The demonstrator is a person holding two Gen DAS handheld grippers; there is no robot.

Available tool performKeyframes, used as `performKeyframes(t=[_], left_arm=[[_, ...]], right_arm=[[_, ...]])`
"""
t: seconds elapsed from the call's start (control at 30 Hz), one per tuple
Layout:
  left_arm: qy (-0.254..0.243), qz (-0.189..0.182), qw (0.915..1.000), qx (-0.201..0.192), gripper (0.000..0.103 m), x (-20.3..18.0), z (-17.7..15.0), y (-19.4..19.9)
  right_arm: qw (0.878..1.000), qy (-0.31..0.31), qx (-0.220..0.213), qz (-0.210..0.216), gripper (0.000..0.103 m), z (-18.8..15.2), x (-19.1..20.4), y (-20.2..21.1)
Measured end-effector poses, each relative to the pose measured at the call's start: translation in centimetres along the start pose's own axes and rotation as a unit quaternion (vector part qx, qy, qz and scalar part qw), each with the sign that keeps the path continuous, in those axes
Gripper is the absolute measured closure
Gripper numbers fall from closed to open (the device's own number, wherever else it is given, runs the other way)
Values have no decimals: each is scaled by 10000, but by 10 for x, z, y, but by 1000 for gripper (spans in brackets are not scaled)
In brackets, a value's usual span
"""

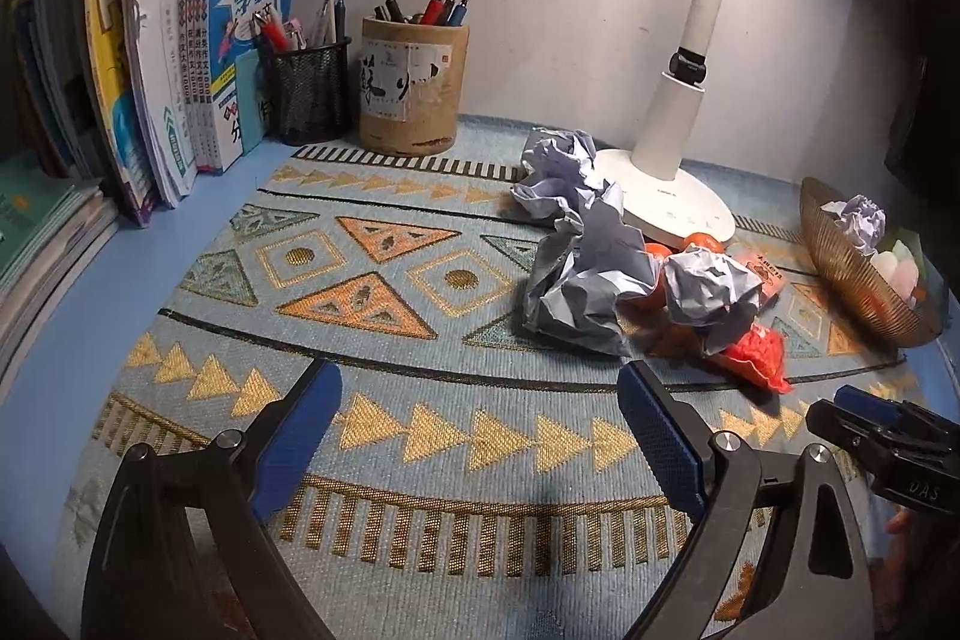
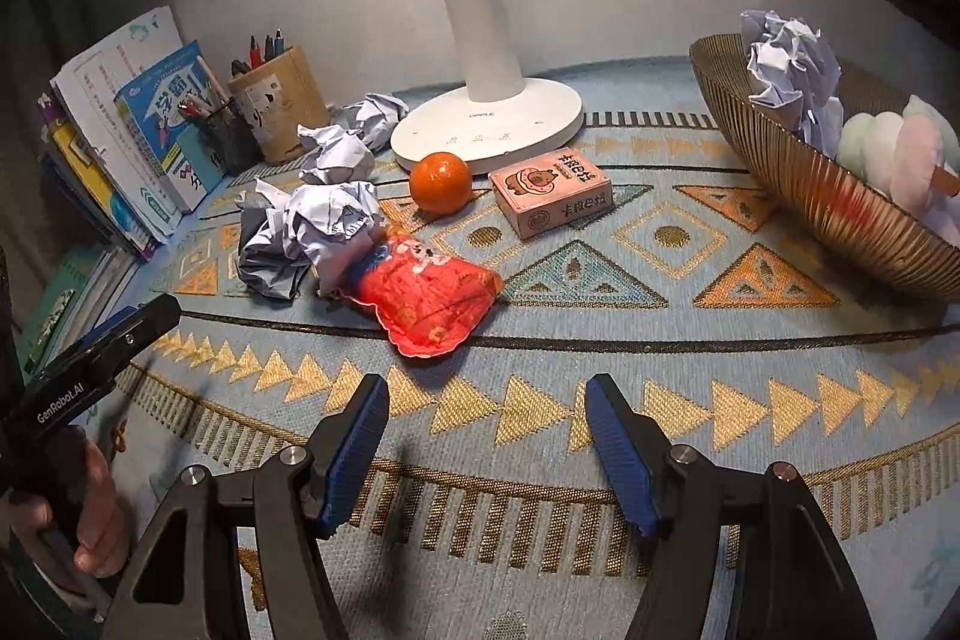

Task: Organize objects
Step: 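Return both grippers to the table and grasp two more paper balls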

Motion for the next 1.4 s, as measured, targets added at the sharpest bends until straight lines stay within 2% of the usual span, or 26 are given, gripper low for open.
performKeyframes(t=[0.07, 0.1, 0.2, 0.27, 0.33, 0.47, 0.57, 0.67, 0.77, 0.83, 0.87, 0.9, 0.93, 1.1, 1.2, 1.27, 1.4], left_arm=[[-311, 151, 9989, 310, 11, -5, 0, -8], [-385, 92, 9987, 318, 12, -7, 3, -7], [-427, -361, 9981, 266, 12, -18, 20, -5], [-542, -528, 9968, 274, 12, -26, 29, -11], [-661, -597, 9953, 368, 12, -34, 33, -23], [-899, -737, 9920, 496, 13, -47, 33, -43], [-776, -957, 9905, 604, 15, -50, 32, -52], [-699, -1087, 9889, 735, 27, -53, 28, -60], [-737, -1120, 9877, 802, 29, -56, 24, -64], [-676, -1277, 9867, 741, 32, -57, 25, -62], [-626, -1340, 9862, 746, 41, -56, 25, -61], [-601, -1402, 9854, 759, 53, -56, 26, -63], [-588, -1465, 9845, 761, 56, -56, 26, -62], [-660, -1582, 9843, 409, 57, -55, 30, -46], [-571, -1815, 9812, 331, 57, -54, 33, -37], [-520, -1800, 9816, 359, 57, -53, 33, -32], [-703, -1952, 9782, 105, 57, -66, 27, 5]], right_arm=[[9998, -10, 105, 150, 37, 1, 6, -1], [9993, -53, 217, 307, 37, 3, 11, -3], [9974, -11, 247, 672, 37, 21, 33, -4], [9971, 95, 185, 730, 34, 36, 47, -7], [9973, 177, 141, 696, 26, 48, 56, -14], [9972, 168, 98, 728, 26, 63, 65, -33], [9965, 34, 185, 816, 26, 68, 65, -51], [9959, -78, 207, 882, 28, 71, 62, -65], [9956, -108, 277, 886, 37, 71, 58, -76], [9949, -147, 319, 941, 49, 69, 55, -82], [9948, -162, 313, 956, 52, 68, 53, -83], [9948, -173, 281, 959, 53, 68, 52, -82], [9948, -171, 240, 972, 54, 68, 51, -81], [9944, -181, 0, 1041, 55, 73, 51, -67], [9936, -214, -264, 1078, 55, 80, 50, -42], [9935, -199, -368, 1061, 55, 81, 49, -24], [9951, -147, -465, 856, 54, 68, 35, 13]])
Point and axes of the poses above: each gripper's, at about its wrist camera, not at the fingertips, and y roughly against the way its jaws point, x to its left, z to its top, the point moved 8 cm from there along -y, roughly the way its jaws point, and after that the axes turned 13 degrees about z, right-handed, at the moved point
